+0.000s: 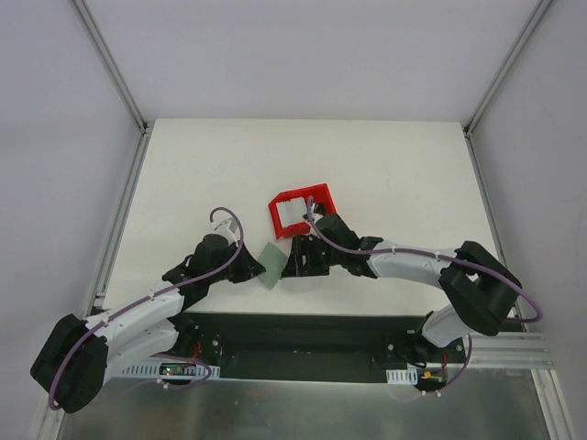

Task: Put the credit cards into the card holder
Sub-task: Open the card holder at the center of the board.

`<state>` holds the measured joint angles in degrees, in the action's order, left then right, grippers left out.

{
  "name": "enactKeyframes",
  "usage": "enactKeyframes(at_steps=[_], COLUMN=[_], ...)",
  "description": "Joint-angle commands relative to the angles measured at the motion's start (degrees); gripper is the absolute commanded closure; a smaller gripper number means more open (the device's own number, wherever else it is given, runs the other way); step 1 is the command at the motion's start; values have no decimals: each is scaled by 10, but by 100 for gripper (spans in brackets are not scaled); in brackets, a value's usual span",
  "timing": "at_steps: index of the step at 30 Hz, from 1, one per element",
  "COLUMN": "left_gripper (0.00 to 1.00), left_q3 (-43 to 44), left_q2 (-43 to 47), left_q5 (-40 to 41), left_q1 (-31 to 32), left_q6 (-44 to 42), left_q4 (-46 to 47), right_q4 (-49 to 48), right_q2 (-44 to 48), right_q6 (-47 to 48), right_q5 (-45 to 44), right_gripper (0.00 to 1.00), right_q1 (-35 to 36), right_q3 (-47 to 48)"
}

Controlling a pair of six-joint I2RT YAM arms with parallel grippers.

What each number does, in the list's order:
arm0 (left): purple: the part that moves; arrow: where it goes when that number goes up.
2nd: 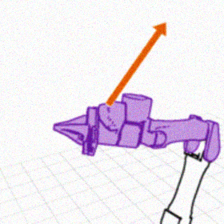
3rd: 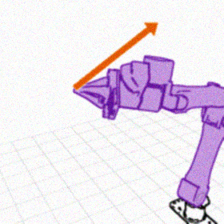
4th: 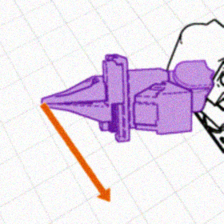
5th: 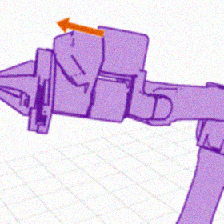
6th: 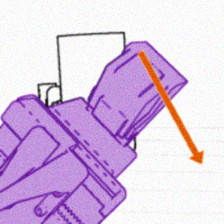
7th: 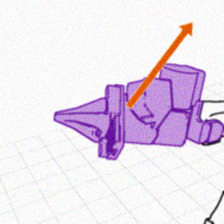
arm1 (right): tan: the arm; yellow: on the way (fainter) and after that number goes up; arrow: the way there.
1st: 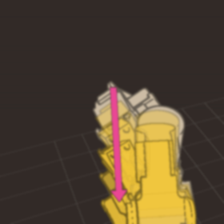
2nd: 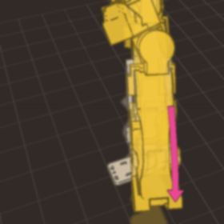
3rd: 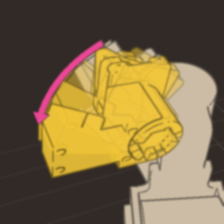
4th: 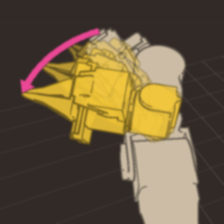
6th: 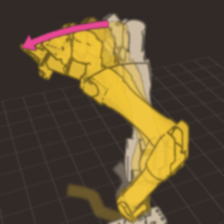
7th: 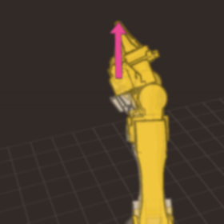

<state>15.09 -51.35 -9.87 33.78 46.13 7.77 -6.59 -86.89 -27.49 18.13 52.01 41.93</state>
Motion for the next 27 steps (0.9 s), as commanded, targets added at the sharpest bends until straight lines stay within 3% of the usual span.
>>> enactKeyframes(at_steps=[1, 6, 17, 27], left_gripper=[100, 100, 100, 100], left_q3=[13, 13, 6, 7], left_q2=[3, 7, 18, 37], left_q5=[34, 58, 65, 59], left_q1=[22, 34, 37, 42], left_q6=[7, 14, 8, -2], left_q4=[1, -7, -12, -12], right_q4=[0, 51, 62, 61], right_q2=[-29, -64, -100, -104], right_q6=[-88, -111, -115, -112], right_q5=[-41, -62, -50, -50], right_gripper=[33, 35, 48, 48], right_q1=[5, 13, 18, 15], right_q3=[57, 83, 93, 115])
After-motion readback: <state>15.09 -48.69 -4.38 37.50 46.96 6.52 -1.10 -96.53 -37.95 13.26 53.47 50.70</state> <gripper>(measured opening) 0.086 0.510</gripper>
